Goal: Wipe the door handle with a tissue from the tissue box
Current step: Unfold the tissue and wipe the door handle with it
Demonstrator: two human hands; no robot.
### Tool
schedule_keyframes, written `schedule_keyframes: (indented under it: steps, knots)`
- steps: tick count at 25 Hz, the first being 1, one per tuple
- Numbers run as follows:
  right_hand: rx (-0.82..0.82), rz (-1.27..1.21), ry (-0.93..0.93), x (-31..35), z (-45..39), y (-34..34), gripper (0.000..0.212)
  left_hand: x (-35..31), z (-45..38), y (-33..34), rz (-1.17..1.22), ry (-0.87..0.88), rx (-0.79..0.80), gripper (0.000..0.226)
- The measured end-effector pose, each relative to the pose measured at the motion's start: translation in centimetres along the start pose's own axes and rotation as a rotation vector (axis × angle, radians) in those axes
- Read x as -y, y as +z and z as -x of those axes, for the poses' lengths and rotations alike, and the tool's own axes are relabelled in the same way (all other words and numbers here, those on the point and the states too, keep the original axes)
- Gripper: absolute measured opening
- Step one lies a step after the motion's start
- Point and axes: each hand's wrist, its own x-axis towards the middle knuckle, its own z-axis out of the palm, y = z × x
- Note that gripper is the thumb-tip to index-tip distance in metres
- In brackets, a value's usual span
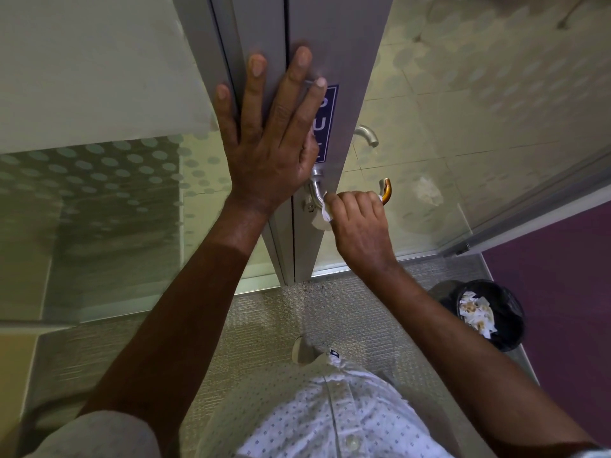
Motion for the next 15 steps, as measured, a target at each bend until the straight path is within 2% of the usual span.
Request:
schedule_keyframes:
  steps: [2,5,6,10,12,15]
  knots:
    - [0.002,0.012,-0.006,0.0,-0.3,-0.2,0.027,0.0,0.0,0.0,-0.002,0.002,-0.002,0.054]
    - [0.108,-0.044,-0.017,-0.1,-1.6,-1.2,0.012,0.0,0.0,0.0,-0.008,0.003,-0.01,0.055]
    - [0.139,-0.062,-0.042,-0.5,-2.1,-1.3,0.018,0.0,0.0,0.0,-0.01,0.001,-0.01,0.055]
    - [0.317,-0.049,-0.11,-1.5,-4.5,-2.3,0.065,-0.1,-0.1,-0.2,-0.009,-0.001,-0.003,0.053]
    - [0.351,-0.078,-0.075,-1.4,-5.3,-2.8,0.074,-0.1,-0.1,-0.3,-0.016,-0.005,0.002,0.053]
    - [0.231,-0.043,-0.041,-1.0,-4.5,-2.4,0.074,-0.1,-0.1,-0.3,-0.019,0.001,0.002,0.053]
